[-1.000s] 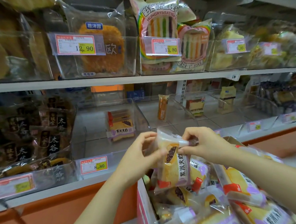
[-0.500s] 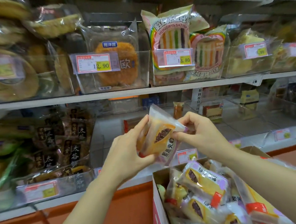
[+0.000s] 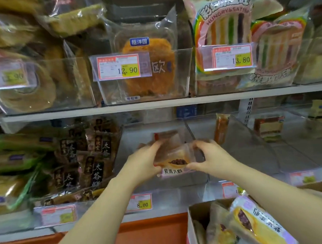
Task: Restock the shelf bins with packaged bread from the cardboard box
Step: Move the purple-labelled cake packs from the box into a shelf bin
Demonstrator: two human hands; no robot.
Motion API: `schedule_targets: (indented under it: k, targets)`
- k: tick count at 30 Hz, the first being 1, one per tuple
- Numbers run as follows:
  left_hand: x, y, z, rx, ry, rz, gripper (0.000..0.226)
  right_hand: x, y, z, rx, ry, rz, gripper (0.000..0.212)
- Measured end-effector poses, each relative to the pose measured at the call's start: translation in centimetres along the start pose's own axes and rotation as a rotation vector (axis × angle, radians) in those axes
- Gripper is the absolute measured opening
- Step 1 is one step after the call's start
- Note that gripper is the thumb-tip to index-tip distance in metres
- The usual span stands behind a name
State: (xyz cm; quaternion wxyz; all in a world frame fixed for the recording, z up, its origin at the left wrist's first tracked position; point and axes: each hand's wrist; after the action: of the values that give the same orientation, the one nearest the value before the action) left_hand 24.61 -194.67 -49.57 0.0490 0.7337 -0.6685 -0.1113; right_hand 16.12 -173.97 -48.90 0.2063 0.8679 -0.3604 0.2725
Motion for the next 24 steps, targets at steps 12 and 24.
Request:
schedule_targets:
  k: [12,24]
  targets:
    - [-0.5,5.1,5.1,0.202,0.018,0.012,0.067,-3.2,-0.5,0.6,0.035,-0.052,-0.078,0.041]
    - [0.2,5.8,7.5,0.248,-0.147,-0.274,0.063,-3.5,-0.4,0.7,0.042,-0.045,-0.092,0.034]
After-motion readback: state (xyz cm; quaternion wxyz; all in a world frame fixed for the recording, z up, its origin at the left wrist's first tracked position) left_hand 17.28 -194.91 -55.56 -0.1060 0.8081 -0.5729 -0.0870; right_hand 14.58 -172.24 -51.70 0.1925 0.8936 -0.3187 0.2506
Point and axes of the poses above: each hand's wrist, its own y-axis towards the middle knuckle, its own z-axis out of the palm, x = y × z, and after that the axes turned 10 degrees about y, right-handed
